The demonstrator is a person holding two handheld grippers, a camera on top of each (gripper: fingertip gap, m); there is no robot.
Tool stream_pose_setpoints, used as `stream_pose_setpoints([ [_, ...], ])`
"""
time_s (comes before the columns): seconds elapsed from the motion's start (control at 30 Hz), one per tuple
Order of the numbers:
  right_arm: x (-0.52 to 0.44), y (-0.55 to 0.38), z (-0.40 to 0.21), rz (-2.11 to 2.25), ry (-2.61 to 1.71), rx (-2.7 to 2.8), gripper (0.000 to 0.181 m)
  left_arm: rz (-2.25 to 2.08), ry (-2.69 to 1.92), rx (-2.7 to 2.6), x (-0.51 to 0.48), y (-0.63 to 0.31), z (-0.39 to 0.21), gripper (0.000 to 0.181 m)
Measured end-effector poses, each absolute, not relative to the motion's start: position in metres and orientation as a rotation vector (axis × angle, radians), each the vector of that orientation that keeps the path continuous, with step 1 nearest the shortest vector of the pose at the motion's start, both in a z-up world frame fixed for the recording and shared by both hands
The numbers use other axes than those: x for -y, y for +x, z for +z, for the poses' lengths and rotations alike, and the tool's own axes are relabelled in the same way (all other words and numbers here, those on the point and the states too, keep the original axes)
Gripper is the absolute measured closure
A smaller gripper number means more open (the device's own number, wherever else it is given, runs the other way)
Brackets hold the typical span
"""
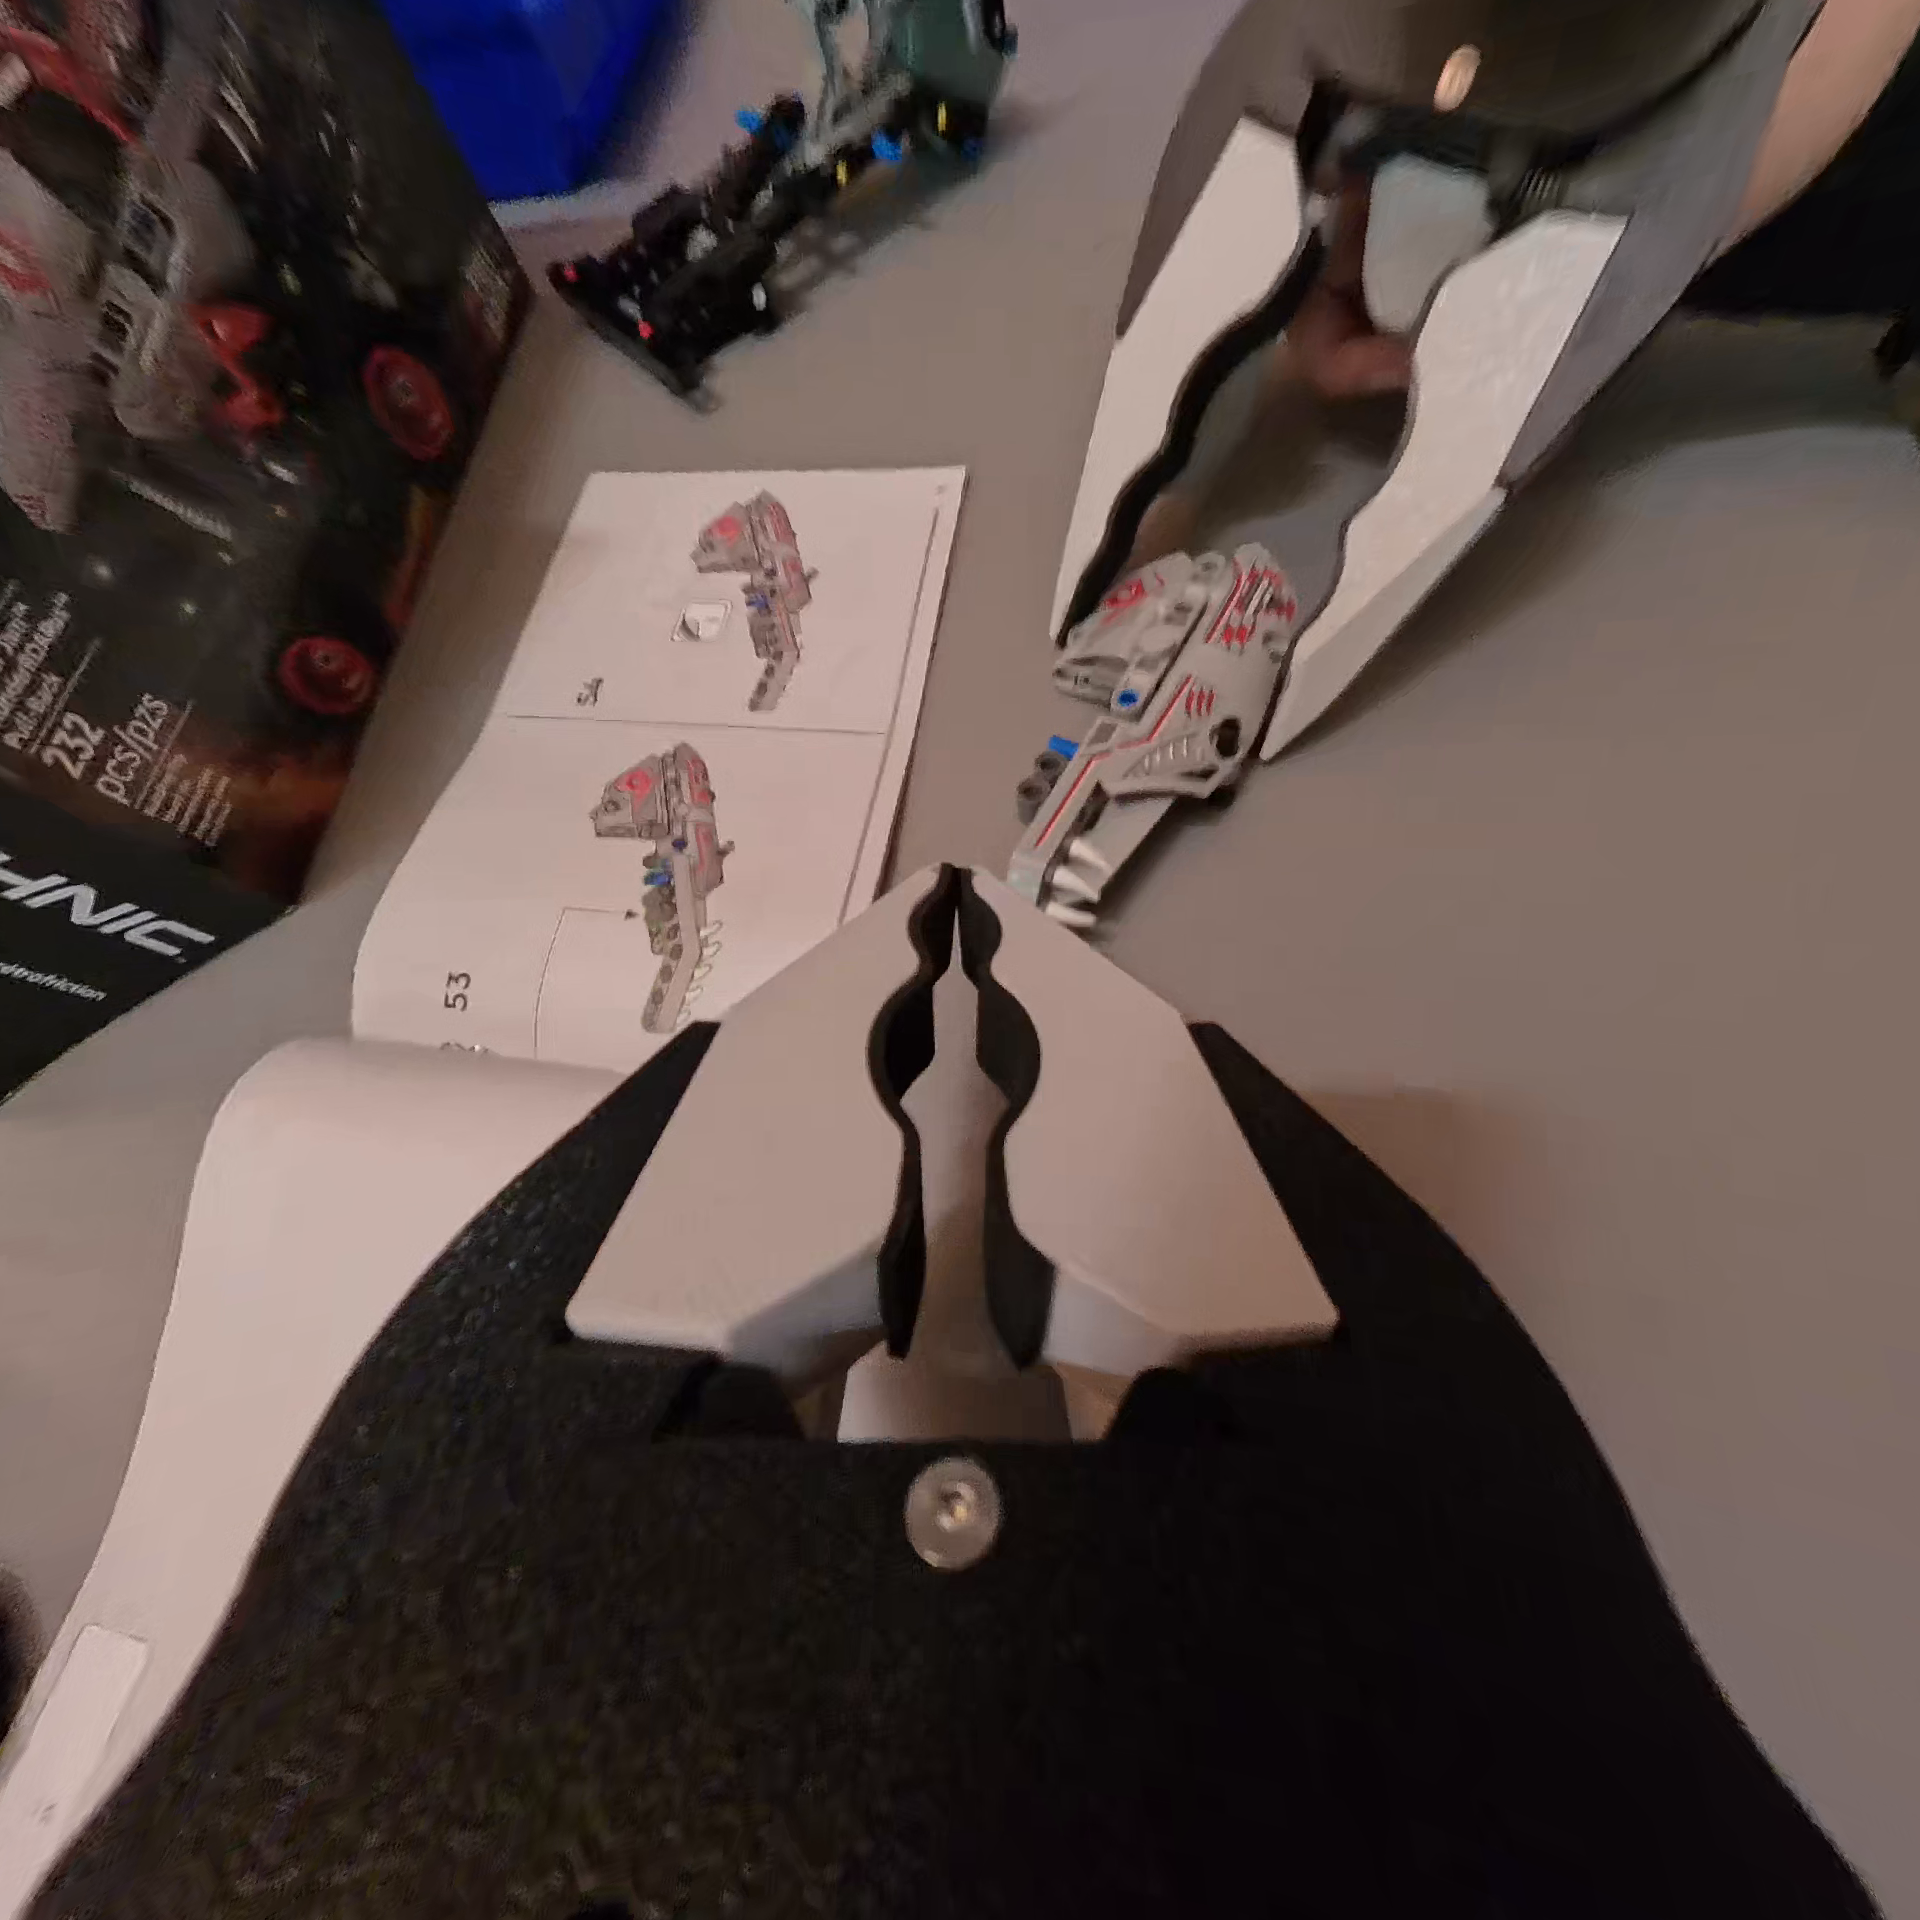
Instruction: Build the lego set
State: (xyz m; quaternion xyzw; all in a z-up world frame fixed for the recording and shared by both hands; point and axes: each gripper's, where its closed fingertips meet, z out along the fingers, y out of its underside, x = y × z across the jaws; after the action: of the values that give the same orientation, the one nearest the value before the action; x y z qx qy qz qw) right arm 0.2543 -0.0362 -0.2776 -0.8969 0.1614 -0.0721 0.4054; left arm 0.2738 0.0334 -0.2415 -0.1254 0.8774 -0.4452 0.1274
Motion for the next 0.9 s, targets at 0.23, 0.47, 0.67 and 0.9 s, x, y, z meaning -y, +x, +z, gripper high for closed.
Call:
stream_pose_setpoints([
  [0.23, 0.036, 0.254, -0.278, -0.176, -2.263, -0.407, 0.124, -1.319, -0.326, -2.606, -0.015, 0.266, -0.252, 0.181],
  [0.47, 0.039, 0.253, -0.278, -0.167, -2.267, -0.381, 0.124, -1.228, -0.279, -2.593, -0.028, 0.263, -0.255, 0.181],
  [0.67, 0.046, 0.250, -0.278, -0.140, -2.274, -0.327, 0.124, -1.341, -0.263, -2.537, 0.000, 0.251, -0.243, 0.181],
  [0.9, 0.059, 0.236, -0.277, -0.106, -2.282, -0.244, 0.124, -1.252, -0.294, -2.564, -0.011, 0.261, -0.243, 0.177],
])
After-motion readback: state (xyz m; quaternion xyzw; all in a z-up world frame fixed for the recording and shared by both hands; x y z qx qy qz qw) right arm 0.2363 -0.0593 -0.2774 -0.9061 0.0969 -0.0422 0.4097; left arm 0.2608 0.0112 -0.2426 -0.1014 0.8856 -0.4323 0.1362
